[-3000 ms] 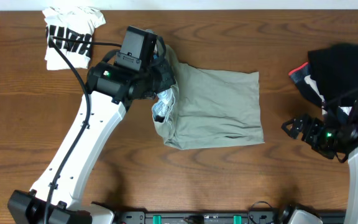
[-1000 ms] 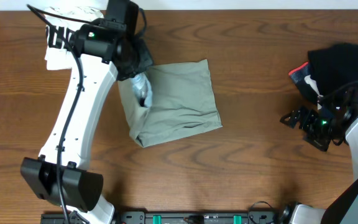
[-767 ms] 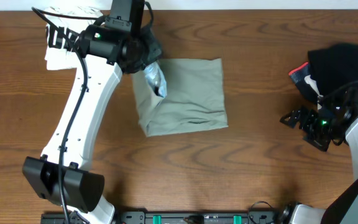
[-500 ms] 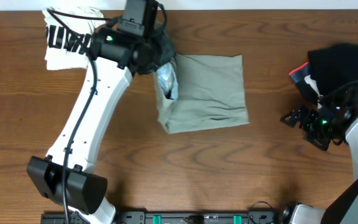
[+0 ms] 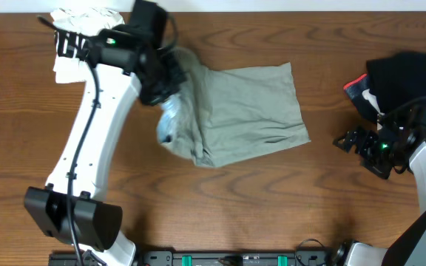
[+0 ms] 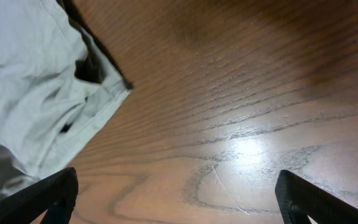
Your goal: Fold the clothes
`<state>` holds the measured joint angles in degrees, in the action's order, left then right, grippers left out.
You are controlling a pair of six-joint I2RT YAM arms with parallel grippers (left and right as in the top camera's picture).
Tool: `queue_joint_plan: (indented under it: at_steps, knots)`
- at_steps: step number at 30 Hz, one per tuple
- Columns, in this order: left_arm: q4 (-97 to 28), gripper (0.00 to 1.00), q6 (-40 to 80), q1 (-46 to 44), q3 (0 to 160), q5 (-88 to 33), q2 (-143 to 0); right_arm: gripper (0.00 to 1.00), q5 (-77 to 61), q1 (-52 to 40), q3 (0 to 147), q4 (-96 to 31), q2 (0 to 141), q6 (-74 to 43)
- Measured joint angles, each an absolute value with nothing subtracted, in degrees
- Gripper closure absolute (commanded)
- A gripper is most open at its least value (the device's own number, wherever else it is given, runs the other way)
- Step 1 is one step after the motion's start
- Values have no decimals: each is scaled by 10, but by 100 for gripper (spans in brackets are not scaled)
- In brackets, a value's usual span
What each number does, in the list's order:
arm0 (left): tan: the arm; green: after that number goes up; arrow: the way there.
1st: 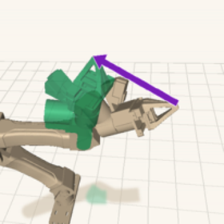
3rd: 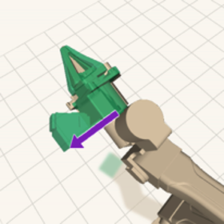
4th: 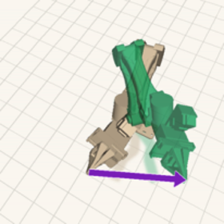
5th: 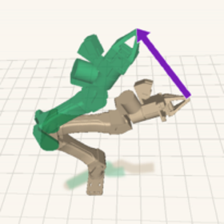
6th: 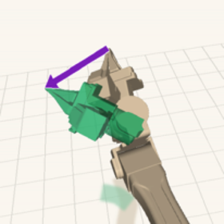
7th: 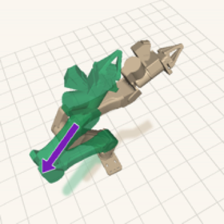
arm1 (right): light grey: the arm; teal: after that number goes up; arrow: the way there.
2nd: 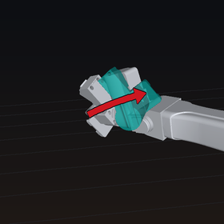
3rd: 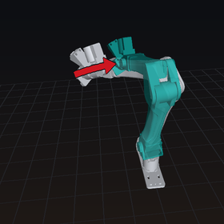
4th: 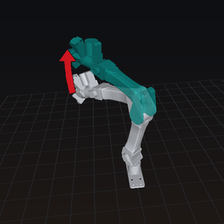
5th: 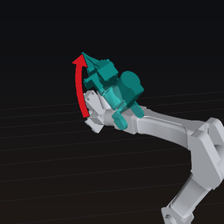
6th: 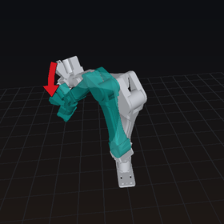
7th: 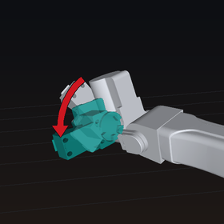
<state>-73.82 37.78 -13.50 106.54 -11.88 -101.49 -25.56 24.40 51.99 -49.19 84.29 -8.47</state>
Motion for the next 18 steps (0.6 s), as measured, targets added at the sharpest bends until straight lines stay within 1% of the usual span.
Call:
queue_joint_plan:
  at_steps: [6, 18]
  knots:
    - [-826, 94, 356, -88, 1065, -77, -1009, 1, -255, 244, 520, -489, 843, -85]
    - [-862, 94, 300, 6, 1067, -26, -905, 1, -255, 244, 520, -490, 843, -85]
